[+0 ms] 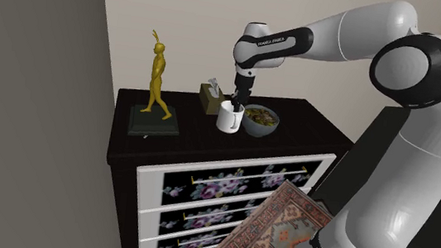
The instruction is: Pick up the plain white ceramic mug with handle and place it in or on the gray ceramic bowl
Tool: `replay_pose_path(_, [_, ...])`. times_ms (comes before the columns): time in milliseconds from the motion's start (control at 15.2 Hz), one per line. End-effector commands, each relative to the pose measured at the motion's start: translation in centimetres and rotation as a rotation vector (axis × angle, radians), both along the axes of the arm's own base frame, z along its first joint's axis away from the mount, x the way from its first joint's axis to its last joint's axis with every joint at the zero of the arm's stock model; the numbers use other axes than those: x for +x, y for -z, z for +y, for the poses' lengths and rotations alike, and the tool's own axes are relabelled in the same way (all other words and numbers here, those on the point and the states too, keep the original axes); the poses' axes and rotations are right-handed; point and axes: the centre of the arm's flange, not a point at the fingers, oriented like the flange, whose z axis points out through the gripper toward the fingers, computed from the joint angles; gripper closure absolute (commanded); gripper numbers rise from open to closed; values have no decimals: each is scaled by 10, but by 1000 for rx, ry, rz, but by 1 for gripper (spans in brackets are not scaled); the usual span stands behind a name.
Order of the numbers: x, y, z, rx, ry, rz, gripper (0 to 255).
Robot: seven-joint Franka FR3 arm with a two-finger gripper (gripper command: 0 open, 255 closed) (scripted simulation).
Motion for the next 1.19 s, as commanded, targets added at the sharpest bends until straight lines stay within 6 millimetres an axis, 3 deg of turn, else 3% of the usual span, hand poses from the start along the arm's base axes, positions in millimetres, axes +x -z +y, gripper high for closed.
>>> replay_pose_path(0, [0, -11, 0, 0, 0, 0, 255])
replay_pose_path(1122, [0, -101, 0, 0, 0, 0, 255])
